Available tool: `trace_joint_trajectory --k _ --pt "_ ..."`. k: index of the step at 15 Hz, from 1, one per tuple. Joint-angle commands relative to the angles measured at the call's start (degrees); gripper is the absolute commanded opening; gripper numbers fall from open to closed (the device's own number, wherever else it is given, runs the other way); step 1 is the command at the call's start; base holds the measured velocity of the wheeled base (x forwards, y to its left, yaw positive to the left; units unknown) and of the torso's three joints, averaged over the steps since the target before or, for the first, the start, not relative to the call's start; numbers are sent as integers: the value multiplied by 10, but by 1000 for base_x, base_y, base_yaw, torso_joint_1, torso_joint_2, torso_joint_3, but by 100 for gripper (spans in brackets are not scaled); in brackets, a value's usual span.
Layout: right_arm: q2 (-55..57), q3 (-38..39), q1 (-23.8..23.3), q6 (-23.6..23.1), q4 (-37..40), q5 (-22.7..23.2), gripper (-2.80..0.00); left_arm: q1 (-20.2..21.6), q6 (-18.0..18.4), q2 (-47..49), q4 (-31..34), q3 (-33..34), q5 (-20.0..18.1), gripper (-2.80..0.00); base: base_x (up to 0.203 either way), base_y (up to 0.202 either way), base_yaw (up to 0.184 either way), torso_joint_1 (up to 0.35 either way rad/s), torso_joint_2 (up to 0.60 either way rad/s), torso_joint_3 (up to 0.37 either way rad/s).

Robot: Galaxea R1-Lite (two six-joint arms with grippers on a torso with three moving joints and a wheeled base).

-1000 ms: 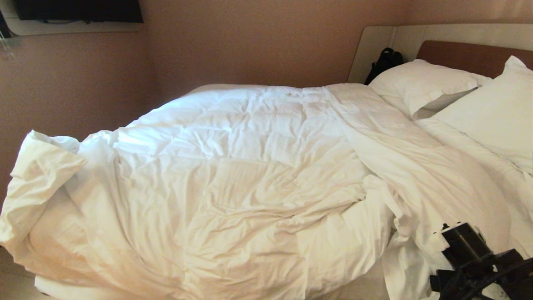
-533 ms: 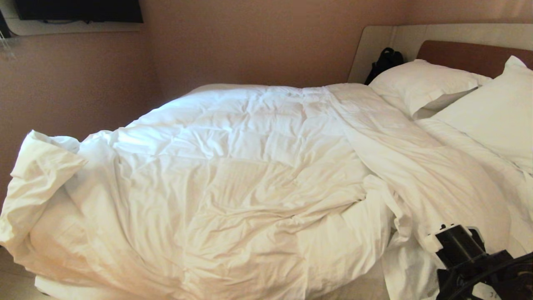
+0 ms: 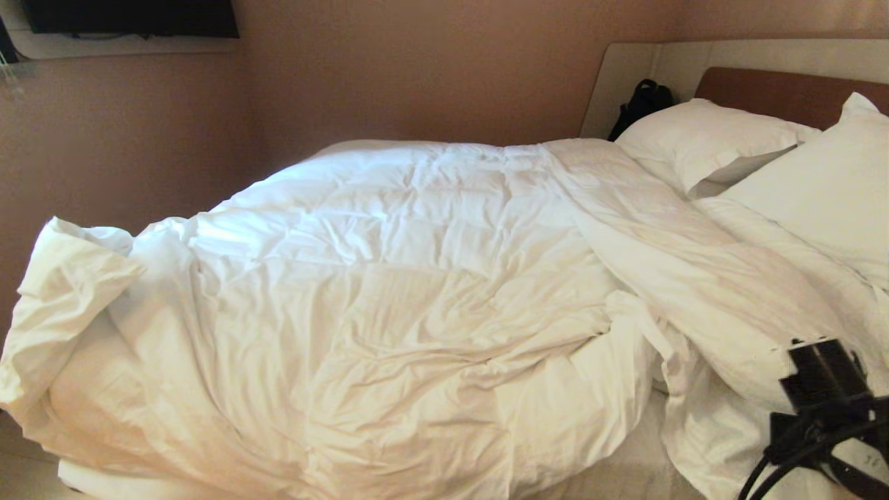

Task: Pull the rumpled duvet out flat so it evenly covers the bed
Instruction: Flatten the corners of the folded blanket

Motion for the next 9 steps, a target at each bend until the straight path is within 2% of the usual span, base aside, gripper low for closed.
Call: trace_joint_trajectory --k 1,4,9 --pt "-71 -40 -55 -85 15 0 -280 0 0 0 0 0 0 -280 0 0 0 0 0 0" --pt "-106 -139 -137 -155 66 22 -280 0 0 0 0 0 1 -280 0 0 0 0 0 0" --pt "-87 -277 -179 -166 121 34 -280 0 0 0 0 0 1 -280 0 0 0 0 0 0"
